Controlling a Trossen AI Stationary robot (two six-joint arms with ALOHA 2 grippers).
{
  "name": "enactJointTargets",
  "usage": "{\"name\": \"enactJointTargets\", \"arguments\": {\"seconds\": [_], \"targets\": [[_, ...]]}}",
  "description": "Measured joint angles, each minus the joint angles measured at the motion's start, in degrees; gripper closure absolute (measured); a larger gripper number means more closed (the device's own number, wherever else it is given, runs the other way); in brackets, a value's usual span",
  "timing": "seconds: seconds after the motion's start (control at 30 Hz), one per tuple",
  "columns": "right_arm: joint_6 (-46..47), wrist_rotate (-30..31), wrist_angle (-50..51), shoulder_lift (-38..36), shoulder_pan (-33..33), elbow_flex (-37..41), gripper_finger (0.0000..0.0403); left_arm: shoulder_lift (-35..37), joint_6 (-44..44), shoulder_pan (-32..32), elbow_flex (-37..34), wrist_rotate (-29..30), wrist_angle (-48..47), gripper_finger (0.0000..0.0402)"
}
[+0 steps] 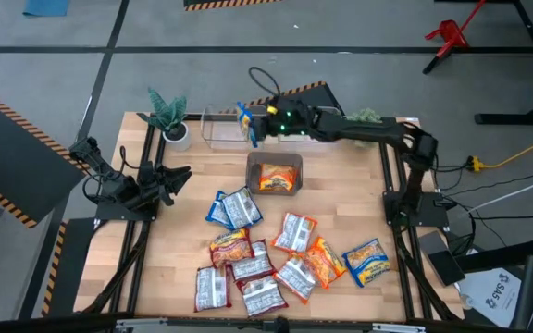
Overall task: Sort Maruchan noodles
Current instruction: Put the blue noodle pack into the left transparent bin
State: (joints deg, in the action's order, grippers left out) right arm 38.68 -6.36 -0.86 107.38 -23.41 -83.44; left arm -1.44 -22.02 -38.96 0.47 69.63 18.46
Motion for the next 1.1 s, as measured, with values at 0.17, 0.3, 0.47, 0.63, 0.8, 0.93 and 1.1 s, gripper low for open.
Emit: {"name": "enactJointTargets", "arguments": {"seconds": [0.17,0.3,0.47,0.63,0.8,0.93,1.1], "targets": [[5.9,-5.2,-3.0,4.5,-5.1,0.0,0.0403,0.0,-0.1,0.0,0.0,0.5,0.0,0.0234],[9.4,-6.3,-1.9,5.3,-6.8,0.0,0.0403,0.0,-0.4,0.0,0.0,1.3,0.1,0.0234],[10.1,-6.3,-1.4,5.4,-7.2,0.0,0.0395,0.0,-0.3,0.0,0.0,1.9,0.1,0.0234],[10.1,-5.0,2.9,5.4,-7.1,0.0,0.0350,0.0,-0.3,0.0,0.0,1.9,0.1,0.0234],[9.2,-2.2,4.1,5.4,-7.0,0.0,0.0285,0.0,-0.3,0.0,0.0,1.9,0.0,0.0234],[9.1,-2.1,3.0,5.4,-7.4,-0.2,0.0243,0.0,-0.3,0.0,0.0,1.9,0.0,0.0234],[5.1,-13.3,2.2,5.4,-8.4,-5.0,0.0223,0.0,-0.4,0.0,0.0,1.9,0.1,0.0234]]}}
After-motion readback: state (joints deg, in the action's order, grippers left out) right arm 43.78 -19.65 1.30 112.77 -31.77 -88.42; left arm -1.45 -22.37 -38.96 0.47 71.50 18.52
